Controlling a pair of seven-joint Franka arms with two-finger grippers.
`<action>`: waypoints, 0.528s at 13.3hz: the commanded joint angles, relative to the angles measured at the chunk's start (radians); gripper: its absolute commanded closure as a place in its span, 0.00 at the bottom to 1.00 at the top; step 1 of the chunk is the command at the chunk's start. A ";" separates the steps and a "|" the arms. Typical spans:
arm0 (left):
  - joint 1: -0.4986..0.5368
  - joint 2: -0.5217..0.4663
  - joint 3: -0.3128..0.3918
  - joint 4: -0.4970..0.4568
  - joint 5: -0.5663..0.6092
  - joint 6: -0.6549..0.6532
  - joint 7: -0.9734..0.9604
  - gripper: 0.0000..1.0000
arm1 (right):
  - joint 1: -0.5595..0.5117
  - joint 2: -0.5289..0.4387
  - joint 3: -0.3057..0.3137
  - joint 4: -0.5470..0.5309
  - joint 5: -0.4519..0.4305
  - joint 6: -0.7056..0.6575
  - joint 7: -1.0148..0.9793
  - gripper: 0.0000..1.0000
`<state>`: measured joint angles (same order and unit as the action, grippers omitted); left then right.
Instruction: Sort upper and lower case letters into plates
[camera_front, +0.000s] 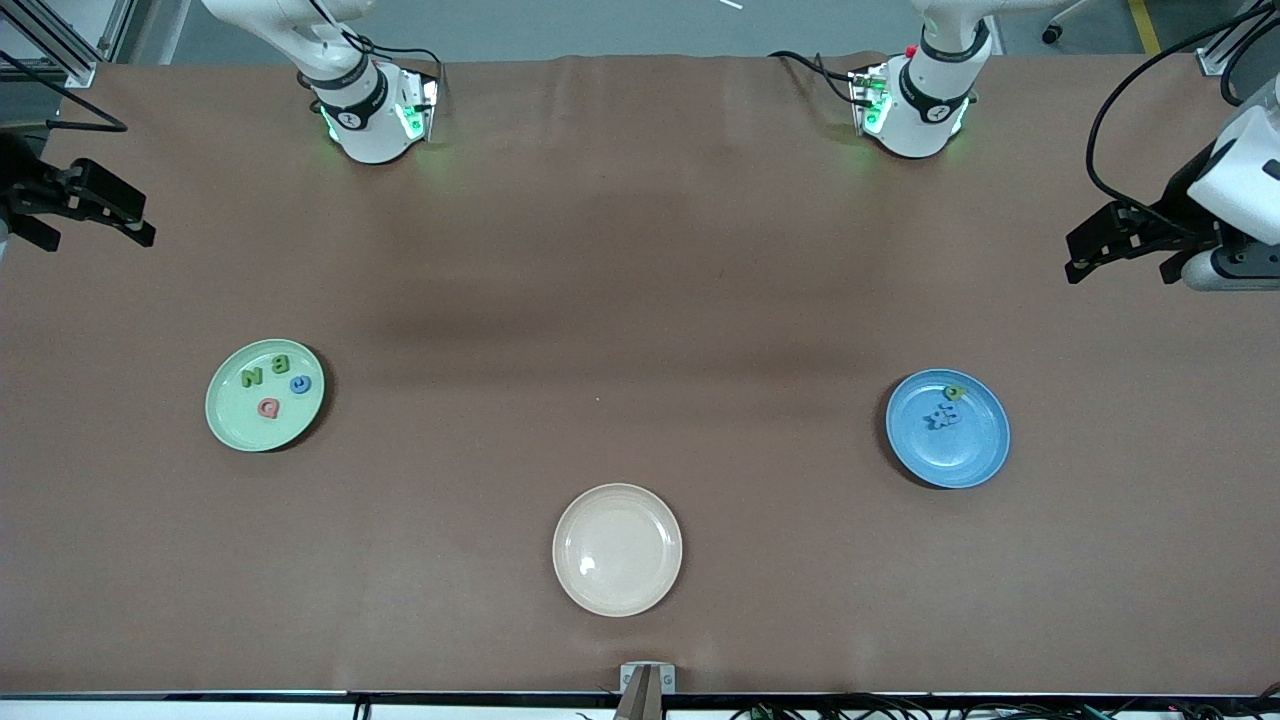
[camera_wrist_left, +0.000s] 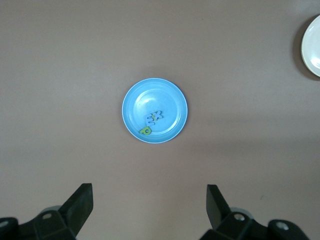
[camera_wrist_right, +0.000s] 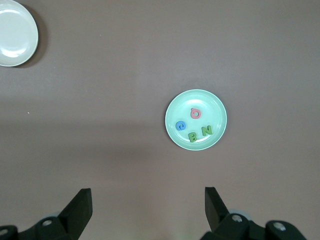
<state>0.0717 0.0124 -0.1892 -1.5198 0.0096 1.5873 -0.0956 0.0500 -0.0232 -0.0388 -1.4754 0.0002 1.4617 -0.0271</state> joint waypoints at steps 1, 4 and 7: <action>0.011 -0.017 0.000 -0.005 -0.013 0.005 0.019 0.00 | -0.016 -0.001 0.013 0.012 -0.017 0.012 0.006 0.01; 0.010 -0.015 0.002 0.001 -0.013 0.008 0.020 0.00 | -0.016 0.000 0.013 0.011 -0.019 0.043 0.006 0.00; 0.011 -0.014 0.008 0.000 -0.002 0.000 0.020 0.00 | -0.016 0.000 0.014 0.010 -0.043 0.066 0.009 0.00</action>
<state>0.0781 0.0094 -0.1866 -1.5190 0.0096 1.5894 -0.0945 0.0490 -0.0232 -0.0388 -1.4736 -0.0176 1.5211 -0.0271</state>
